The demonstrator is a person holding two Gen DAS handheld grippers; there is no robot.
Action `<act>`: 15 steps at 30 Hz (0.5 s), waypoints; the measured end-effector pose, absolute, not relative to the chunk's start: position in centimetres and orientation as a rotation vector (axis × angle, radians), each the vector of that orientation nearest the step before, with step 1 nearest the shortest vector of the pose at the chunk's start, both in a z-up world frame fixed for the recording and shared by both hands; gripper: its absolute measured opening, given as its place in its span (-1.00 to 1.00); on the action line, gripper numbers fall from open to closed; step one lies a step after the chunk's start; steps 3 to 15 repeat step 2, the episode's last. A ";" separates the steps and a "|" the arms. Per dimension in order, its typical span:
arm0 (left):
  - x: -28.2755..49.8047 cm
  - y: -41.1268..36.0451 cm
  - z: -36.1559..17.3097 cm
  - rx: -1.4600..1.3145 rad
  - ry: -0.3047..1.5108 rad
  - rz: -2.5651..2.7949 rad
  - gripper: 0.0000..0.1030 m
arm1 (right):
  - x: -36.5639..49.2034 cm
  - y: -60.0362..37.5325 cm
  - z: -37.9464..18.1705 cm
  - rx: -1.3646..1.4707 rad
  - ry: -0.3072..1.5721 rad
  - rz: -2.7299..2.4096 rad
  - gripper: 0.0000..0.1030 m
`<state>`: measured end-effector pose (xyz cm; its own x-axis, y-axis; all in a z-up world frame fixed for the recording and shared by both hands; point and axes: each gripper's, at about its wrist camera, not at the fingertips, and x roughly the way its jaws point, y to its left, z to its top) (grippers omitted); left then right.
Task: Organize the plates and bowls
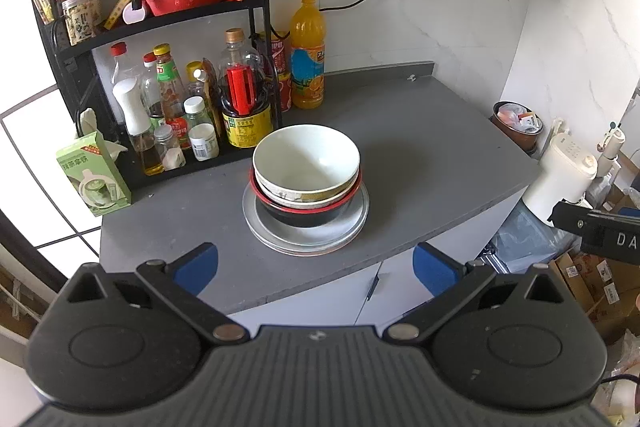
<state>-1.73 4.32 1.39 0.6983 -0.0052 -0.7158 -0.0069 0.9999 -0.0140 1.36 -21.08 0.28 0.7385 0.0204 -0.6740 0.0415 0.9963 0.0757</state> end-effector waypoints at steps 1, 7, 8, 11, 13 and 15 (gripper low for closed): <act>-1.8 4.3 1.4 -0.017 0.796 0.003 0.99 | 1.3 -21.1 0.3 0.087 0.741 -0.009 1.00; -1.8 4.3 1.4 -0.017 0.796 0.005 0.99 | 1.2 -21.1 0.3 0.086 0.741 -0.006 1.00; -1.8 4.3 1.4 -0.017 0.796 0.005 0.99 | 1.2 -21.1 0.3 0.086 0.741 -0.006 1.00; -1.8 4.3 1.4 -0.017 0.796 0.005 0.99 | 1.2 -21.1 0.3 0.086 0.741 -0.006 1.00; -1.8 4.3 1.4 -0.017 0.796 0.005 0.99 | 1.2 -21.1 0.3 0.086 0.741 -0.006 1.00; -1.8 4.3 1.4 -0.017 0.796 0.005 0.99 | 1.2 -21.1 0.3 0.086 0.741 -0.006 1.00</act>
